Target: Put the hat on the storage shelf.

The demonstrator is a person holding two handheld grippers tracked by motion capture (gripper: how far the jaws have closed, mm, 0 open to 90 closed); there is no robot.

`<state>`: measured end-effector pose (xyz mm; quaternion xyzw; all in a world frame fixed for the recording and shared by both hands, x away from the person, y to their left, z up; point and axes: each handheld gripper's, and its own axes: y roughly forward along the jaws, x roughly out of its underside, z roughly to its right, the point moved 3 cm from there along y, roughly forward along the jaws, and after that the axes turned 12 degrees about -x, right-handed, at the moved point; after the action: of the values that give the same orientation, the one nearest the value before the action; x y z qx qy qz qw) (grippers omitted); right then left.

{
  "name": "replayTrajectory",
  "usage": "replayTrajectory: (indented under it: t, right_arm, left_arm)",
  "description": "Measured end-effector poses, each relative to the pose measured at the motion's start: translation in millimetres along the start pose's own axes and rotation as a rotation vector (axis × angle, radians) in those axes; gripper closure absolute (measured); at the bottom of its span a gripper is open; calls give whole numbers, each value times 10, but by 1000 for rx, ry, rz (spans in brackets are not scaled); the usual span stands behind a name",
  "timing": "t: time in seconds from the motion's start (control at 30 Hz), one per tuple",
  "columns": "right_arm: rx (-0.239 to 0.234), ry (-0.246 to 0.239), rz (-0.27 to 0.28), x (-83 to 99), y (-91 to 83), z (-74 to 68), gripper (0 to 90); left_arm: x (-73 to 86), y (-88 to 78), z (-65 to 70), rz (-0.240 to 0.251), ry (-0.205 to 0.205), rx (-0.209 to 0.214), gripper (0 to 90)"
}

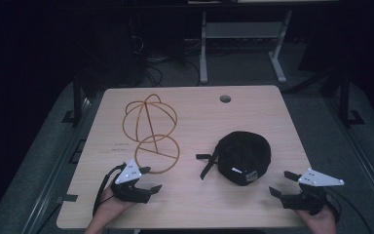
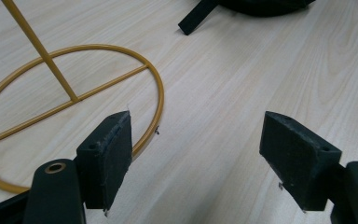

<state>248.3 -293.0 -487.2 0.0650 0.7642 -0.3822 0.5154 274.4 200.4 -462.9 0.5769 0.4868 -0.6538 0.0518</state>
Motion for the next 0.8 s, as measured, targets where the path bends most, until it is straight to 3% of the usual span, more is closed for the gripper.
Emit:
replayTrajectory:
  t: [0.2, 0.6, 0.8]
  right_arm:
    - [-4, 3, -3, 2, 3, -5, 157]
    - [-7, -12, -9, -15, 16, -36, 154]
    - [-7, -1, -4, -9, -2, -13, 155]
  left_arm:
    - [-6, -3, 13, 3, -10, 5, 251]
    - [-63, 40, 133, -4, 30, 38, 251]
    - [-86, 76, 171, -8, 27, 50, 251]
